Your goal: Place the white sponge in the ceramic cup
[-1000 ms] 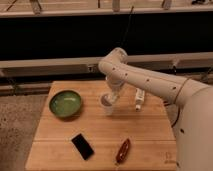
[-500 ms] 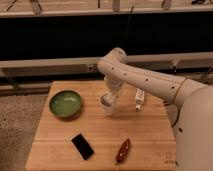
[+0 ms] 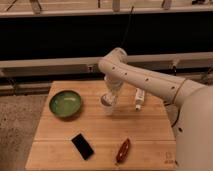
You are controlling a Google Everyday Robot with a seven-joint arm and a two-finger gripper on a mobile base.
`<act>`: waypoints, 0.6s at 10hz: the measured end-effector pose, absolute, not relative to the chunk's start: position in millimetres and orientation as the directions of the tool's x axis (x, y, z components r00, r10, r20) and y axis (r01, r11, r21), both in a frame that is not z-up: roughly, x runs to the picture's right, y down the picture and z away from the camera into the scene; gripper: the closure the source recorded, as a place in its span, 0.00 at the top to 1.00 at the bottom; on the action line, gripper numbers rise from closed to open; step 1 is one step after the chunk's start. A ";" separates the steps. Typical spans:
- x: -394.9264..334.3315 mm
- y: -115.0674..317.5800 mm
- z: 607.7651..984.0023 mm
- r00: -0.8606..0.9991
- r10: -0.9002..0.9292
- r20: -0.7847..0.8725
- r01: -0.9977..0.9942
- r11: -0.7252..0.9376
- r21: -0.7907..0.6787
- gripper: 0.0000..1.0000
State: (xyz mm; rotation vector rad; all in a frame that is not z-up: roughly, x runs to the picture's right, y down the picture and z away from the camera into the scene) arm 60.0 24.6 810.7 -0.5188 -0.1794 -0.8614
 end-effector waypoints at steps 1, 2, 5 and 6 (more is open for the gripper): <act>59.5 24.4 811.5 0.642 -0.677 0.359 0.765 0.535 -0.359 0.22; 59.5 24.2 812.1 0.640 -0.678 0.362 0.767 0.534 -0.356 0.27; 59.3 22.8 814.7 0.631 -0.682 0.370 0.775 0.528 -0.347 0.37; 58.9 22.7 815.3 0.625 -0.684 0.375 0.779 0.525 -0.342 0.41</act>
